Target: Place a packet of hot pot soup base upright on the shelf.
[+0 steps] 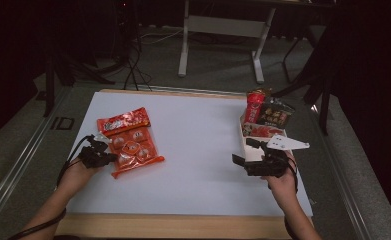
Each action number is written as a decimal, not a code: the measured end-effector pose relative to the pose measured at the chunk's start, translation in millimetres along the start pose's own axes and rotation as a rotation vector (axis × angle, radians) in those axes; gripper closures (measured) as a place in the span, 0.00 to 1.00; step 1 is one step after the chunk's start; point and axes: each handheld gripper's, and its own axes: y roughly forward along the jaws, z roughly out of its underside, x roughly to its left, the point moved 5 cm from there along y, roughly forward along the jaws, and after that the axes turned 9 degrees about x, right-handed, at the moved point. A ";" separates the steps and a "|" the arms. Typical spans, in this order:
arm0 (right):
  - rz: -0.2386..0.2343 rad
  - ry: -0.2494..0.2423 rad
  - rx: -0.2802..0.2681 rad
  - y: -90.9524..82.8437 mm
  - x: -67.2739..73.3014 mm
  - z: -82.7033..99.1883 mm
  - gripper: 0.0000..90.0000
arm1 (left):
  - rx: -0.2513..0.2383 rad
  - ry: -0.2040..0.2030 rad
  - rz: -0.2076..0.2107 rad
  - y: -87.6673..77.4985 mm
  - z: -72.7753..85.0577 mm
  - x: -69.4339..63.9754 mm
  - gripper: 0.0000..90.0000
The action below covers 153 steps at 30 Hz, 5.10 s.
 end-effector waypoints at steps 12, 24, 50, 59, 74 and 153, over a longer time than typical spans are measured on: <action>0.001 0.003 -0.004 -1.5 -1.0 -0.2 0.16 | -0.071 -0.134 -0.097 -6.2 -15.2 40.3 1.00; -0.001 -0.001 0.006 0.5 -0.5 1.0 0.16 | -0.056 -0.193 -0.152 11.5 -31.2 68.5 1.00; -0.012 0.001 0.012 2.8 0.2 2.1 0.16 | -0.037 -0.087 -0.085 30.3 -61.0 36.7 1.00; -0.008 0.001 0.011 1.8 -0.5 2.4 0.16 | -0.030 -0.012 -0.038 38.0 -77.4 9.0 1.00; -0.007 0.004 0.006 -0.9 -0.7 2.9 0.16 | -0.023 0.144 0.042 52.7 -105.7 -54.6 1.00; 0.001 -0.057 -0.003 -2.1 1.4 0.7 0.16 | -0.082 0.222 0.384 -6.7 -58.7 -132.9 0.61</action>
